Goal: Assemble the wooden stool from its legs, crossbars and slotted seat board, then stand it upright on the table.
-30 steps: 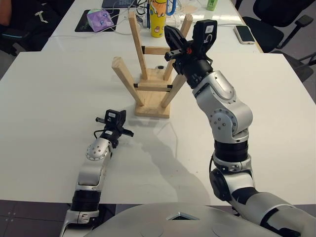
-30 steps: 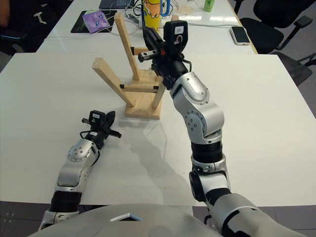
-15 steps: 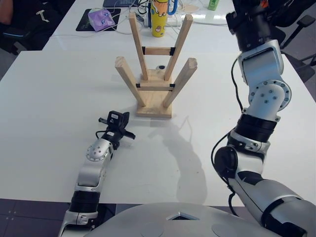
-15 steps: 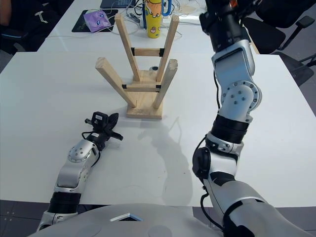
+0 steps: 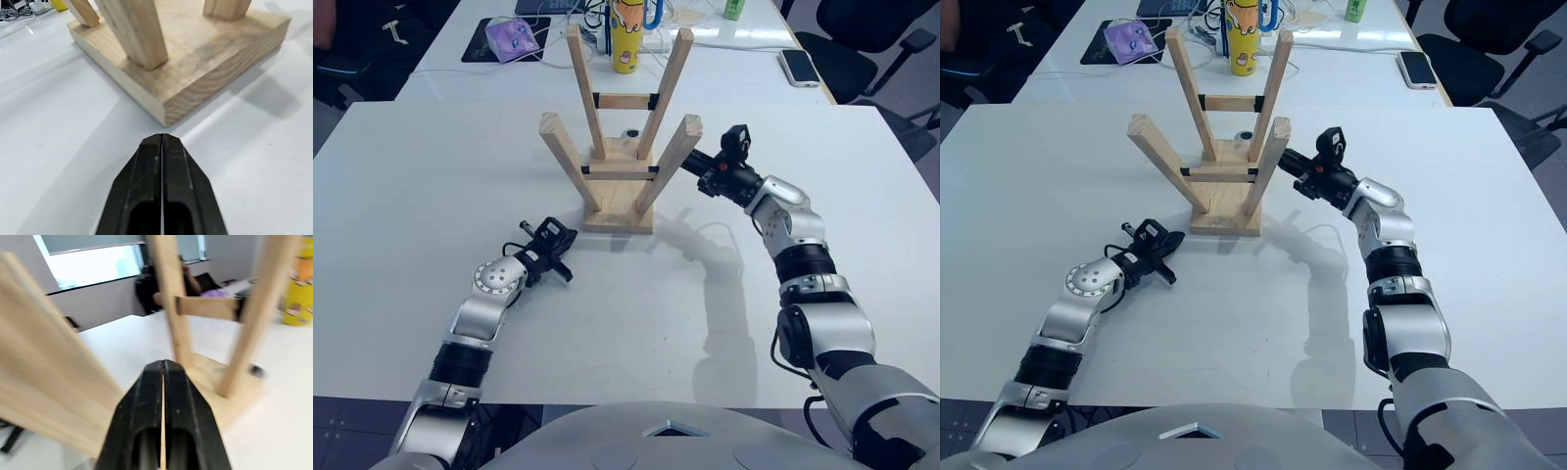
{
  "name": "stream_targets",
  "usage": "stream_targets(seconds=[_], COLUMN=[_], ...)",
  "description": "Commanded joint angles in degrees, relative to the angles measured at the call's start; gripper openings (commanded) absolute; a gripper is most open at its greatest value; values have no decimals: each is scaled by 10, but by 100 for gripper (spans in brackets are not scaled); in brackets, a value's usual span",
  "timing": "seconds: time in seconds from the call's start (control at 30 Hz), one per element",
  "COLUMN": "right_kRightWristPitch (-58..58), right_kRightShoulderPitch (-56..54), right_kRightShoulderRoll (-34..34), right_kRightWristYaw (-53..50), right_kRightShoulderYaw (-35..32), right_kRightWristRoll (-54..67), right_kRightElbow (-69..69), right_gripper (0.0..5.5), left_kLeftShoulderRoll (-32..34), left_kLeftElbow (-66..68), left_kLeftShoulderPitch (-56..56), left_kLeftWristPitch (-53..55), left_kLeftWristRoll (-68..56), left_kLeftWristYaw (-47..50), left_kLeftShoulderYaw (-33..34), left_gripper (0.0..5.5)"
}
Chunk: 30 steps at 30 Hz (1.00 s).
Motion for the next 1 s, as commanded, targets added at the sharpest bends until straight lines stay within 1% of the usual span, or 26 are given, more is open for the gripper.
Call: stream_targets(seconds=[0.03, 0.17, 0.27, 0.4, 0.5, 0.6, 0.77, 1.0], right_kRightWristPitch=[-28, -23, -8, 4, 0, 8, 73, 130], right_kRightShoulderPitch=[-21, -7, 27, 78, 114, 166, 242, 273], right_kRightShoulderRoll=[22, 30, 42, 67, 82, 96, 122, 166], right_kRightWristYaw=[61, 100, 109, 47, -37, -105, -170, -291], right_kRightShoulderYaw=[21, 43, 66, 81, 77, 72, 104, 151], right_kRightWristRoll=[-22, -36, -43, -59, -82, -91, -92, -139], right_kRightElbow=[23, 11, -35, -95, -124, -188, -302, -365], right_gripper=[0, 0, 0, 0, 0, 0, 0, 0], left_kLeftShoulderRoll=[3, 3, 1, -4, -13, -33, -72, -126], left_kLeftElbow=[36, 54, 61, 64, 68, 77, 89, 154], left_kLeftShoulderPitch=[-28, -36, -38, -38, -39, -47, -54, -109], left_kLeftWristPitch=[-6, -12, -14, -15, -16, -16, -16, -37], left_kLeftWristRoll=[9, 10, 8, 7, 7, 4, 1, 10], left_kLeftWristYaw=[-1, -1, 2, 7, 17, 34, 68, 85], left_kLeftShoulderYaw=[2, 5, 10, 14, 16, 20, 24, 5], left_gripper=[3, 3, 3, 3, 3, 3, 3, 3])
